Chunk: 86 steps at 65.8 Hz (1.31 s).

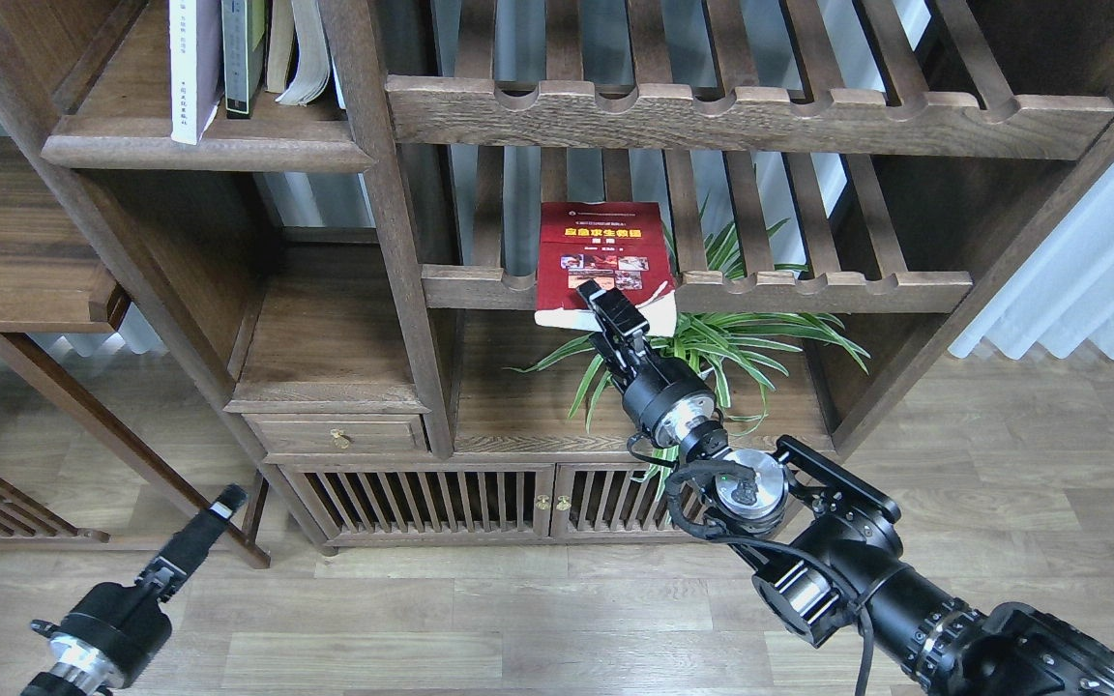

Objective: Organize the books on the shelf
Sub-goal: 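Raise the right gripper to the red book on the middle shelf, then grasp the red book with the right gripper and pull it off the shelf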

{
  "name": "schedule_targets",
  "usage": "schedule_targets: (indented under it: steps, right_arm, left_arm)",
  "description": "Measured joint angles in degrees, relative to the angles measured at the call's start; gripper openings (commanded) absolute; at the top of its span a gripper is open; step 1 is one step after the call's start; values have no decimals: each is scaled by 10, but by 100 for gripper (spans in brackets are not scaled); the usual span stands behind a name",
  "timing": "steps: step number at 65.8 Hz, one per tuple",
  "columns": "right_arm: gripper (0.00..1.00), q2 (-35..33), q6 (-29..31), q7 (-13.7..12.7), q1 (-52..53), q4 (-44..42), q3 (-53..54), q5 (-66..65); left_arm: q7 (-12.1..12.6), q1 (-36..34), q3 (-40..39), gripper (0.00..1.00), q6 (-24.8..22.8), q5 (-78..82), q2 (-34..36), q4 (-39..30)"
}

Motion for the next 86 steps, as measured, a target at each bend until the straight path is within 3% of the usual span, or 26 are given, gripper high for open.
schedule_targets:
  steps: [29, 42, 62, 64, 65, 79, 86]
  right_arm:
    - [8, 0, 16, 0, -1, -12, 17, 5]
    - [5, 0, 84, -12, -18, 18, 18, 5]
    - [5, 0, 190, -77, -158, 147, 10, -51]
    - [5, 0, 193, -85, -173, 155, 9, -59]
    - [5, 0, 197, -104, -206, 169, 5, -76]
    - [5, 0, 199, -158, -287, 179, -9, -107]
    - [5, 0, 199, -175, -296, 172, -9, -110]
  left_arm:
    - [0, 0, -4, 96, 0, 0, 0, 11]
    - [0, 1, -2, 100, 0, -5, -1, 14]
    - [-1, 17, 17, 100, 0, -40, -13, 67]
    - [-1, 22, 20, 100, 0, -43, -13, 72]
    - [-1, 31, 27, 100, 0, -46, -14, 79]
    - [0, 41, 48, 100, 0, -73, -9, 99]
    - [1, 41, 89, 100, 0, -140, 5, 66]
